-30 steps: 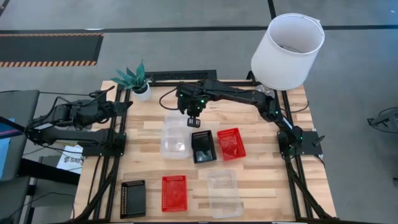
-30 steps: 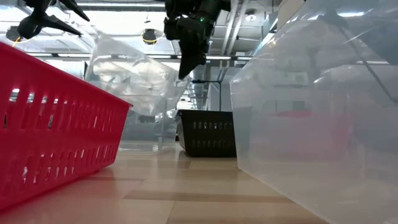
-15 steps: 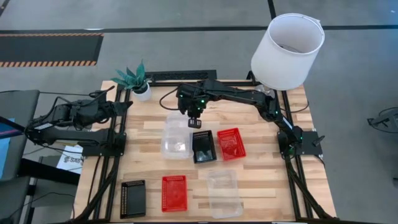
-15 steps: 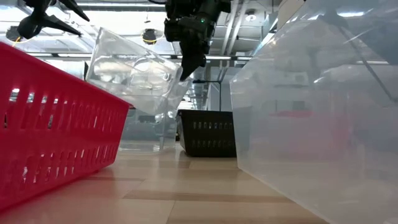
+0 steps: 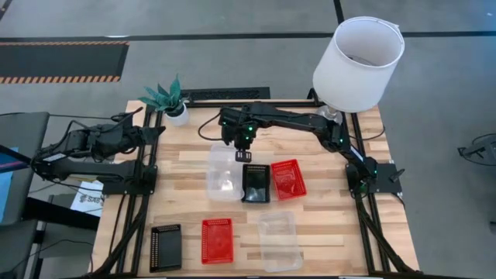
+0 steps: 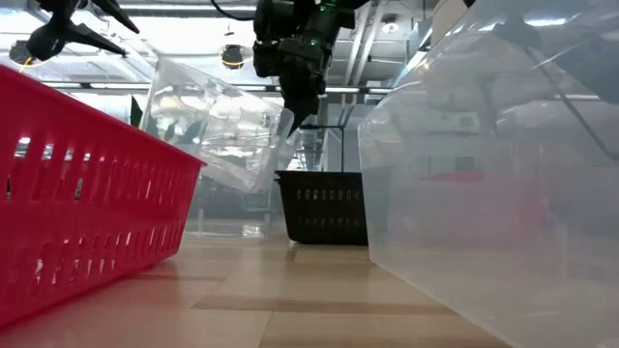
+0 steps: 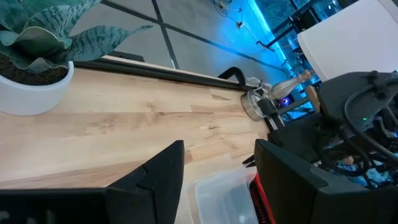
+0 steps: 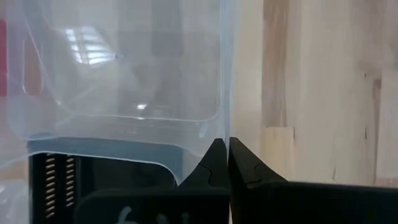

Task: Stack baskets by color
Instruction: Stack the top right transparent bin on the left transparent bin

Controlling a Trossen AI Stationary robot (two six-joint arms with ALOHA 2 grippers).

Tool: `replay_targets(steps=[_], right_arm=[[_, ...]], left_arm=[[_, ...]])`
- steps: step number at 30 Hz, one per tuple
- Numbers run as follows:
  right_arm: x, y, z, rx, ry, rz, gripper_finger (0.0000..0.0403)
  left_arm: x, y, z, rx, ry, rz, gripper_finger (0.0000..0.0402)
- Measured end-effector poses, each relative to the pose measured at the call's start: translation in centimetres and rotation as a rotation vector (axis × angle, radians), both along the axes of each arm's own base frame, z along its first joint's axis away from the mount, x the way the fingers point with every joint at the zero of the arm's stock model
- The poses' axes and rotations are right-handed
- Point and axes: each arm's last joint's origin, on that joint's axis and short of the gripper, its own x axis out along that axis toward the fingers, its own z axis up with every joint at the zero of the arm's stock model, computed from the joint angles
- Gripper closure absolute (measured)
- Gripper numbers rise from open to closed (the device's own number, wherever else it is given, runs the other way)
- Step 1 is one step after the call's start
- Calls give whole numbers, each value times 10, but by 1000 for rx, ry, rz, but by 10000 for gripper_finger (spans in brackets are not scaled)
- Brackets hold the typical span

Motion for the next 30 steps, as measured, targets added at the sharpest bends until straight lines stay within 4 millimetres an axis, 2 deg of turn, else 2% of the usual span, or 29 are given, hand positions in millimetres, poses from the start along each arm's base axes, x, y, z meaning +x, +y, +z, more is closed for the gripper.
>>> replay_targets(steps=[30], right_arm=[[-12, -9, -8, 96, 120, -26, 403]], left_arm=[[-1, 0, -1, 1, 15, 4, 219]])
